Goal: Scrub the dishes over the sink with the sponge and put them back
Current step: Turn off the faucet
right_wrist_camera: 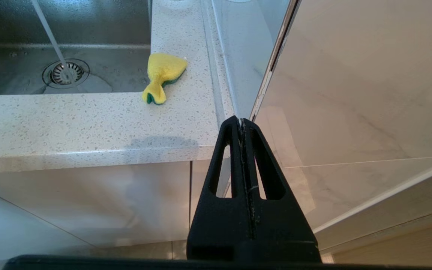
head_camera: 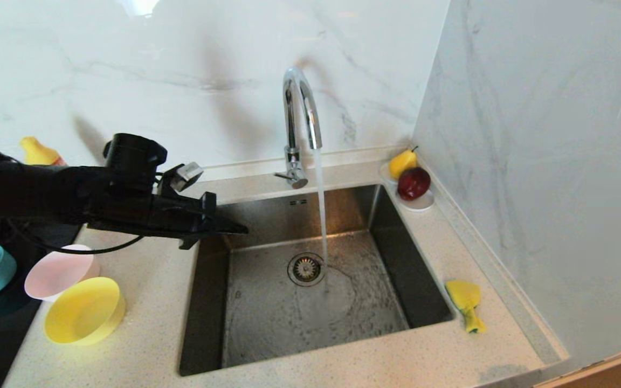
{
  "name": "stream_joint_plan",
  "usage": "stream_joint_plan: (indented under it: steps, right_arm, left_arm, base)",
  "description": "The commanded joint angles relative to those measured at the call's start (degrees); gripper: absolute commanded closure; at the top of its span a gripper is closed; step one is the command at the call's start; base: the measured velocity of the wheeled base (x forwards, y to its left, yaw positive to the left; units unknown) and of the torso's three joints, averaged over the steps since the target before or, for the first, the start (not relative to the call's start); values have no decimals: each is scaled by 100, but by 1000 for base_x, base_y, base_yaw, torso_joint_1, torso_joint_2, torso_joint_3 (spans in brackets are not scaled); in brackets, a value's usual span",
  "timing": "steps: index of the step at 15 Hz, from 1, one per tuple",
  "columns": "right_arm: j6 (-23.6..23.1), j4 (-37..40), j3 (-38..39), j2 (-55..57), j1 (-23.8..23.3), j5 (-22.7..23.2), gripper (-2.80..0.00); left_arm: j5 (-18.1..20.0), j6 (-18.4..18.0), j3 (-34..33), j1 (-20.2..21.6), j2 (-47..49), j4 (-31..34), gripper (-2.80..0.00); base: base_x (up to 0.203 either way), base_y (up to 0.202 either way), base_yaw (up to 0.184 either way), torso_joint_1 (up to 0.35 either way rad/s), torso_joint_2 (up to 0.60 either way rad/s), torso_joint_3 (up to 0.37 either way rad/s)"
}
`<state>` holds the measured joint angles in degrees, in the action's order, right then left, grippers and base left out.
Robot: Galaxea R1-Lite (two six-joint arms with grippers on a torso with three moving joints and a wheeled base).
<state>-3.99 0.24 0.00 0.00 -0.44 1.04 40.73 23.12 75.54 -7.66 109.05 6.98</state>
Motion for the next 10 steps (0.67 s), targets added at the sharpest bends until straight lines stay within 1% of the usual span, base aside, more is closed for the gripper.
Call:
stream_joint_plan:
  steps: [1,4,7,8,10]
  right_arm:
    - [-6,2,0,9,0,2,0]
    - [-6,2,0,9,0,2,0]
    - [-6,2,0,9,0,2,0]
    - [-6,2,0,9,0,2,0]
    - [-6,2,0,9,0,2,0]
  left_arm:
    - [22,278,271,-130,452,-137,0]
    - [6,514,674,-213,787,-148,0]
    - [-132,731,1030,-244,1078,-249,0]
    - [-193,882,1140,-245,1170,-374,0]
    - [-236,1290,1221,-237,1340,-891,0]
  base:
    - [0,0,0,0,0,0]
    - [0,0,0,0,0,0]
    - [0,0,0,0,0,0]
    - [0,0,0,0,0,0]
    - [0,0,0,0,0,0]
